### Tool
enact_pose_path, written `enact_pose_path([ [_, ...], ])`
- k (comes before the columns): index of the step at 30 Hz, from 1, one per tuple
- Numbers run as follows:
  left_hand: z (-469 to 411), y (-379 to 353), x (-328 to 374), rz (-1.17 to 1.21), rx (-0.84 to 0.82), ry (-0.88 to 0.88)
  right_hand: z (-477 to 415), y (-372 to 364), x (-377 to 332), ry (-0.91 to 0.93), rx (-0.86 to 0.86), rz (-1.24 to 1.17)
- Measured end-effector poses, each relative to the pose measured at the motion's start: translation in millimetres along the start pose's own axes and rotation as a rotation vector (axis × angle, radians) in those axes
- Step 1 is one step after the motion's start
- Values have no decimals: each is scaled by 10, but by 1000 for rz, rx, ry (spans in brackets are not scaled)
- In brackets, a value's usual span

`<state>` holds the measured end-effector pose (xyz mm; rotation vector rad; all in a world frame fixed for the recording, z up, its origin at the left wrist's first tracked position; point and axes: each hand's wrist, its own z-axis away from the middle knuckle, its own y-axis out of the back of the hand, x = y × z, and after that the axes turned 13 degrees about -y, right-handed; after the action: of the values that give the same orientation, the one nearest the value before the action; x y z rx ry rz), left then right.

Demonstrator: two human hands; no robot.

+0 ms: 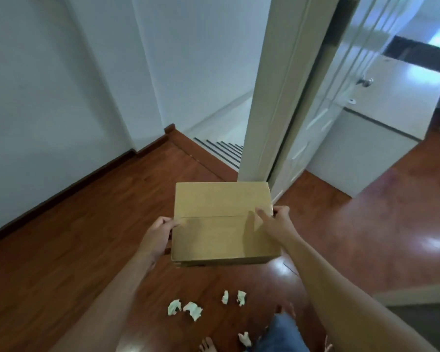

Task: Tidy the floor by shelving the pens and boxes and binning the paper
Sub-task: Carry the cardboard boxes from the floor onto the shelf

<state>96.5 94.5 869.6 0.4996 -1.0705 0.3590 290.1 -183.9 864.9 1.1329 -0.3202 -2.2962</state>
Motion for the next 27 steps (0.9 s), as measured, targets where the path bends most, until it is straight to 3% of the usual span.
enact_pose_path([
  [16, 990, -2089, 320, -205, -445, -124, 1553, 1858, 2110, -206, 339, -415],
  [27, 3047, -3807, 80, -291, -846, -225, 3267, 3082, 4269, -368, 641, -725],
])
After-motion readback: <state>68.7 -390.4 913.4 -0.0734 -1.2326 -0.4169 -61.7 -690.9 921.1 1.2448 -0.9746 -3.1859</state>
